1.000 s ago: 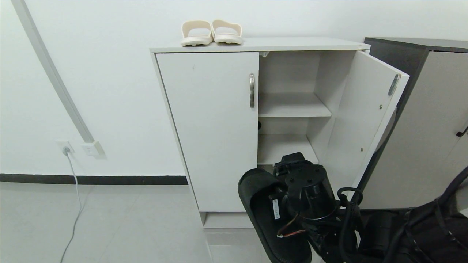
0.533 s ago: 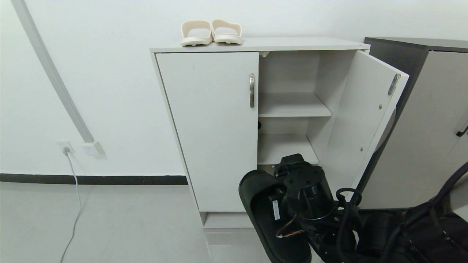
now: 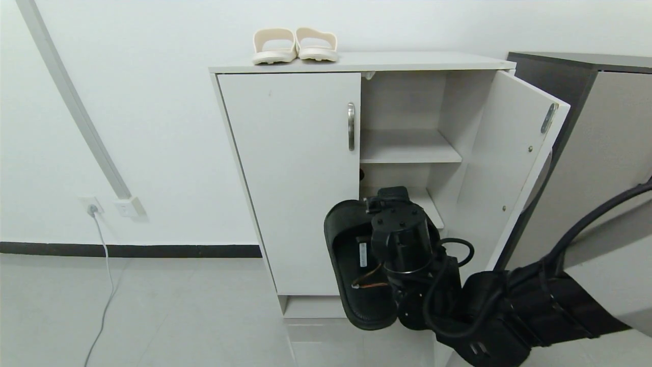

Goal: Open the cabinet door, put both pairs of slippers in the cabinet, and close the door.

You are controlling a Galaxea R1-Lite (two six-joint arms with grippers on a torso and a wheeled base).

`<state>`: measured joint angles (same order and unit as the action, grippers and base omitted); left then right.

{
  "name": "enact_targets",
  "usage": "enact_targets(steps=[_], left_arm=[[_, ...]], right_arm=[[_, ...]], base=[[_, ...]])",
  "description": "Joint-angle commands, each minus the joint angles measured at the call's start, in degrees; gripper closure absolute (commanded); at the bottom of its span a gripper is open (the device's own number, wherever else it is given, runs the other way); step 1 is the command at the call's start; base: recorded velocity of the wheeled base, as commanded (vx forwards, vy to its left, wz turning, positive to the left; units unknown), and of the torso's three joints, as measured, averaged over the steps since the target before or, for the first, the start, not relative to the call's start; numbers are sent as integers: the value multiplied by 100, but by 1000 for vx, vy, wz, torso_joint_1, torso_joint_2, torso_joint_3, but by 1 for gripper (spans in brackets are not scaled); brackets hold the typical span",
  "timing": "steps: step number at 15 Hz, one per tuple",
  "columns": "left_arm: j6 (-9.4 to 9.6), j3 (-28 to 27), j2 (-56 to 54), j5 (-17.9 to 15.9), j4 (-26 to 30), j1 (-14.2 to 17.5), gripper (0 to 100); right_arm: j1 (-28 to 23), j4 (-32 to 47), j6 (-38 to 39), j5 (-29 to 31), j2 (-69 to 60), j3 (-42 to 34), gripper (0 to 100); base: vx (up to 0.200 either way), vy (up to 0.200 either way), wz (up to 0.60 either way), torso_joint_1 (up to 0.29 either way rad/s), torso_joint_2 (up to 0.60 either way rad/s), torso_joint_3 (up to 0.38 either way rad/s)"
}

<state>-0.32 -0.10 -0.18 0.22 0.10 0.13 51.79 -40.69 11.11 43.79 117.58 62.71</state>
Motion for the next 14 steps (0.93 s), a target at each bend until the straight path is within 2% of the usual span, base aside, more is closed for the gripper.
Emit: enact_targets(steps=[1, 2, 5, 6, 14], left_arm=[[-3, 1, 18, 4, -1, 4, 100], [-12, 1, 18, 4, -1, 4, 100], [-12, 1, 18, 4, -1, 4, 100], [-12, 1, 18, 4, -1, 4, 100], [-30, 1, 18, 4, -1, 4, 100]], right_arm=[[-125, 88, -38, 95, 327, 453, 100], [-160, 123, -100, 104, 336, 514, 100], [-160, 114, -197, 165, 336, 523, 100], [-160, 105, -284, 341, 336, 488, 100], [-230, 79, -399, 341, 459, 532, 100]], base=[[0, 0, 0, 0, 0, 0], [0, 0, 0, 0, 0, 0], [0, -200, 0, 5, 2, 4], [0, 0, 0, 0, 0, 0], [0, 0, 0, 0, 0, 0]])
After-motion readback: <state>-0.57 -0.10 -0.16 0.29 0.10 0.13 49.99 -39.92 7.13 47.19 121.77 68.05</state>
